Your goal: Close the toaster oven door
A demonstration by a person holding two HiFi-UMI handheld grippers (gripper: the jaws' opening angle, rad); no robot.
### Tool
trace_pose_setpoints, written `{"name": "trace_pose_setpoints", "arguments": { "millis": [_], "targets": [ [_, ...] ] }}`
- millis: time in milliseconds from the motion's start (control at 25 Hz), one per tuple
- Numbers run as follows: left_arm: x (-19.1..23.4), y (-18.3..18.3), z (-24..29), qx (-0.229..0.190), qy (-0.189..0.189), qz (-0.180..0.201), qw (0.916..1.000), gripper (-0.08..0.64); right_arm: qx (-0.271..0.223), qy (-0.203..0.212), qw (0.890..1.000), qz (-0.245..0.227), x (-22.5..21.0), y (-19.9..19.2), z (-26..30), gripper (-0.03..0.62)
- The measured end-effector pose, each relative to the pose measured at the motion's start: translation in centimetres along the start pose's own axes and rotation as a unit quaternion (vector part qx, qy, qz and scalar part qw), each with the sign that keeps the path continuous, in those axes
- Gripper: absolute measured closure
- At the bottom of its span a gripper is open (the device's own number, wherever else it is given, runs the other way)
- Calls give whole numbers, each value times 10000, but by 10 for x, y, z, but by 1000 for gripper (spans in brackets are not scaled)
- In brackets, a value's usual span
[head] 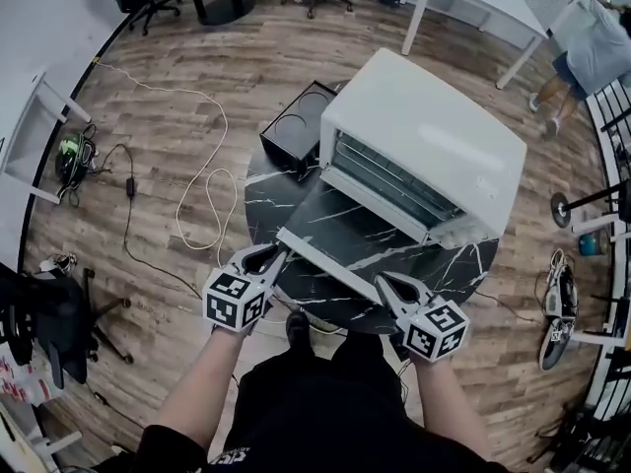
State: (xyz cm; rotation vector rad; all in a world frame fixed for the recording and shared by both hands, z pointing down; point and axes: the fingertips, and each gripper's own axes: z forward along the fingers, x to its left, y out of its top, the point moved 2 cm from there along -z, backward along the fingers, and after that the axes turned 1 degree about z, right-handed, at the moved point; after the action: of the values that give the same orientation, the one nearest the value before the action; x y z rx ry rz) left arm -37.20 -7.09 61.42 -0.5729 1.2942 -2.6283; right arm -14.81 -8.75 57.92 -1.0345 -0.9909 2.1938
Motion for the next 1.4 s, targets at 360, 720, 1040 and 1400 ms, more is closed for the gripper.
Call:
{"name": "trace_pose_setpoints", "arguments": {
  "millis": [360, 720, 1040, 1400],
  "targets": [
    [15, -51, 27, 603, -181, 127, 9979, 375, 24, -1211, 9919, 378, -24, -67, -37, 543],
    [33, -79, 67, 755, -158, 189, 9968, 345, 171, -1887, 9791, 740, -50, -134, -55, 409],
    [29, -86, 84, 813, -235, 341, 9958, 345, 440, -1605, 9821, 879, -56, -162, -19, 414],
    [26, -76, 89, 831, -301, 446, 9951, 348, 515, -1612, 9814, 903, -60, -158, -2, 425]
  ]
}}
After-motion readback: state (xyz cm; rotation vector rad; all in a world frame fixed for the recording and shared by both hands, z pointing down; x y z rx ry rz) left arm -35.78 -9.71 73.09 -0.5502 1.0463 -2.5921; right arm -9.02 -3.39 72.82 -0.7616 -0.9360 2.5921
